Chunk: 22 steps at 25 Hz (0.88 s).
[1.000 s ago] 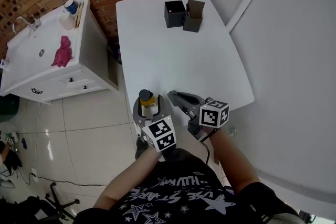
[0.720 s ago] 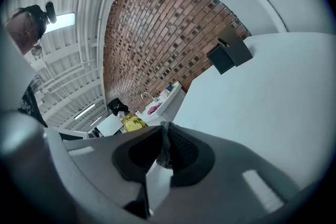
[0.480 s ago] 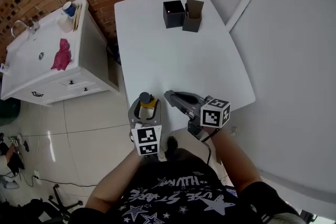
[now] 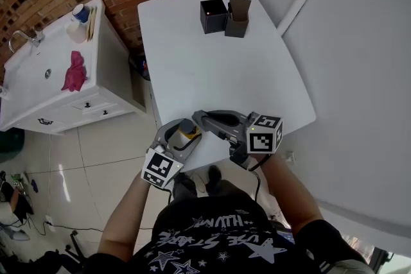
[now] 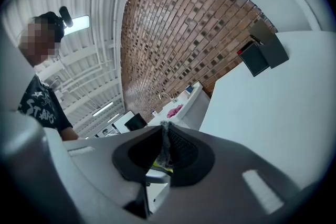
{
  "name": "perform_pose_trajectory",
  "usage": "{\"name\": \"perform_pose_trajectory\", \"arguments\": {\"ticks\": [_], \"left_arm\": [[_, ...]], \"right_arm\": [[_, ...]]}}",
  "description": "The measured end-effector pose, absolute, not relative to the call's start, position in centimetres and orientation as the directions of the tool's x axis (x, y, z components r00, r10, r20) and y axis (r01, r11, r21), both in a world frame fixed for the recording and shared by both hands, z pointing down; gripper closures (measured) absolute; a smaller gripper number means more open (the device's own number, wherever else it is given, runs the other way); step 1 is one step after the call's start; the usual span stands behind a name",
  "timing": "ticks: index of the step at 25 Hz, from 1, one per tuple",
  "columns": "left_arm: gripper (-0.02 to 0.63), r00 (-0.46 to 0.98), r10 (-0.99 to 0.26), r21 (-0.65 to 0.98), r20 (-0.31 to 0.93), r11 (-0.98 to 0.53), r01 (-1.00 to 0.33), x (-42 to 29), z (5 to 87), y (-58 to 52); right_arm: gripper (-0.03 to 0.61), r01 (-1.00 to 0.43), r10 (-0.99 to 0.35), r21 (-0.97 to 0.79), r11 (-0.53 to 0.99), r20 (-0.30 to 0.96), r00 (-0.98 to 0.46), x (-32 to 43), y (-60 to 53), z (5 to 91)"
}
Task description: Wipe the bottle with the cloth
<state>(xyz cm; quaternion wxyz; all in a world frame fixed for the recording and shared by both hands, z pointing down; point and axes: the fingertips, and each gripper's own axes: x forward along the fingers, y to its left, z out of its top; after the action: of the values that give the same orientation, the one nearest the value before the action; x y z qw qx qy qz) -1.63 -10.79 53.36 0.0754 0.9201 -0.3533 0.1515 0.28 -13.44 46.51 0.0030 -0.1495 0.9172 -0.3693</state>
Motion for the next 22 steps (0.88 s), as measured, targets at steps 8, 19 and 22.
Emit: {"name": "perform_pose_trajectory", "arguments": {"ticks": [8,19,22], "left_arm": [[0.367,0.812,-0.472,0.045,0.344,-0.855,-0.516,-1.5,53.4,-10.3],[0.368,0.859,-0.413,0.06,0.302,-0.891,-0.45,-1.3,53.1,-10.1],[0.368,0.876,-0.376,0.06,0.302,-0.909,-0.412,-1.4,53.2,-9.8]], "right_arm": [[0.541,-0.294,-0.303,-0.713,0.636,0.12,-0.946,-0.7,-13.2,47.6],[0.541,-0.374,-0.39,-0.795,0.477,0.19,-0.901,-0.6,-13.0,53.0],[0.541,-0.396,-0.392,-0.805,0.441,0.224,-0.892,-0.8,-12.9,54.6]]}}
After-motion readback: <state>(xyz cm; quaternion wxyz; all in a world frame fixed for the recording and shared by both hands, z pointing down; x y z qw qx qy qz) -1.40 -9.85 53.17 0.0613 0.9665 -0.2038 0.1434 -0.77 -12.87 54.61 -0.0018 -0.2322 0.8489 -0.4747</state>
